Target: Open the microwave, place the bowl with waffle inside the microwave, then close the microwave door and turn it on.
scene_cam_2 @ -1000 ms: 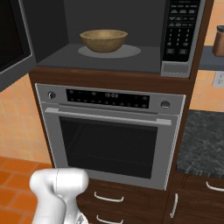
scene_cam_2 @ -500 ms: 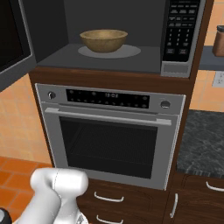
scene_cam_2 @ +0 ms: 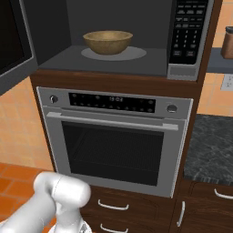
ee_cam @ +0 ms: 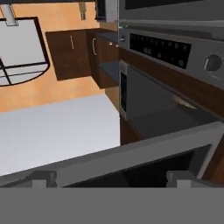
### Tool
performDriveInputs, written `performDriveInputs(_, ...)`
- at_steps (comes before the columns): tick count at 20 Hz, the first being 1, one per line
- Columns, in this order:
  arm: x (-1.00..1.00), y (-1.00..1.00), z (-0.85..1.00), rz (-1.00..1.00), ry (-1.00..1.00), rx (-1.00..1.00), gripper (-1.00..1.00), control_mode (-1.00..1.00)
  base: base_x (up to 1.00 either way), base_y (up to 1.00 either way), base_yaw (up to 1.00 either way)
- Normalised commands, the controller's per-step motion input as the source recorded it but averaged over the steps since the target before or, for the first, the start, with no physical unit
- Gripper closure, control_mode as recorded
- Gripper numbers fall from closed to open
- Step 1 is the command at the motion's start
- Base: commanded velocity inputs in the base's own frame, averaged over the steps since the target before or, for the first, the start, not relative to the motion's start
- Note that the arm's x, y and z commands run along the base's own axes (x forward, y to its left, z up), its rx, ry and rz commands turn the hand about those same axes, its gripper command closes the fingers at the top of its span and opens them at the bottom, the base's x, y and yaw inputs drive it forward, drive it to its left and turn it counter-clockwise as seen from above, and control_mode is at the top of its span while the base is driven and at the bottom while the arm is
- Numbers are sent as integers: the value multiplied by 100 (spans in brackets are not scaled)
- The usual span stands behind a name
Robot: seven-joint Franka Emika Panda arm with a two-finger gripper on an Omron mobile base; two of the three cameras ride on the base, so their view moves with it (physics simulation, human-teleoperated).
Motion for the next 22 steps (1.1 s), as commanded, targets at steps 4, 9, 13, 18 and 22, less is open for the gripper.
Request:
performDriveInputs(4,24,38,8,-10,12,0,-100,-100,0,0,0)
performDriveInputs(9,38,0,21,-19,10,1,-100,-100,0,0,0)
performDriveInputs(13,41,3,34,-21,13,1,-100,-100,0,0,0)
performDriveInputs(18,23,11,42,-15,9,0,-100,-100,0,0,0)
performDriveInputs(22,7,0,27,-12,0,1,-100,-100,0,0,0)
